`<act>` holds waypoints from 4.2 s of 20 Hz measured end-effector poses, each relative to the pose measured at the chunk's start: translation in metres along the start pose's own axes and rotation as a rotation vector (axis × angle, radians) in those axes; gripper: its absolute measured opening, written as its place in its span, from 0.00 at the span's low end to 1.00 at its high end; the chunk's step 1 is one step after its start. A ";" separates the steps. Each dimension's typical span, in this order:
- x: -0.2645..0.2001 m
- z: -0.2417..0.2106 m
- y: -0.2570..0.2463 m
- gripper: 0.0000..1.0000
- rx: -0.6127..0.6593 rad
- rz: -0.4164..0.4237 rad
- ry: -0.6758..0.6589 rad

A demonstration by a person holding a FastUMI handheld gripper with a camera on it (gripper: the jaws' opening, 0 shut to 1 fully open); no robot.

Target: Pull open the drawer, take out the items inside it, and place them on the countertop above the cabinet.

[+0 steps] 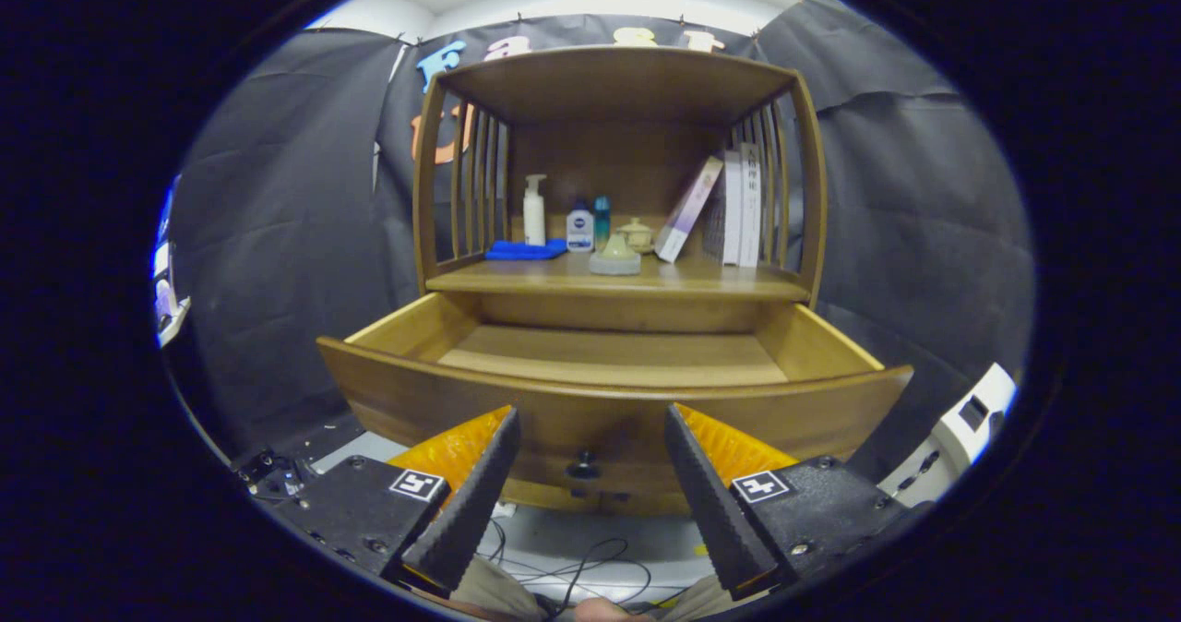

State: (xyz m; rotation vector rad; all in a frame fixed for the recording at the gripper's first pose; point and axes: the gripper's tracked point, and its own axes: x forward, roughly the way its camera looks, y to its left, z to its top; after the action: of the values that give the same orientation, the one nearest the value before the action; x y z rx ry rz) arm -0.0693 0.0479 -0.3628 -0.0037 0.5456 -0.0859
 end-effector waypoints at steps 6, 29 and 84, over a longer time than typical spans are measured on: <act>0.023 -0.040 0.006 0.98 0.014 -0.021 0.078; 0.068 -0.042 -0.011 0.96 0.065 -0.103 0.110; 0.151 0.093 -0.026 0.96 -0.025 -0.043 0.000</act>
State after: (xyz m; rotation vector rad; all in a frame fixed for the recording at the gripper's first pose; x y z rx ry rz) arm 0.1054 0.0076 -0.3614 -0.0394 0.5469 -0.1216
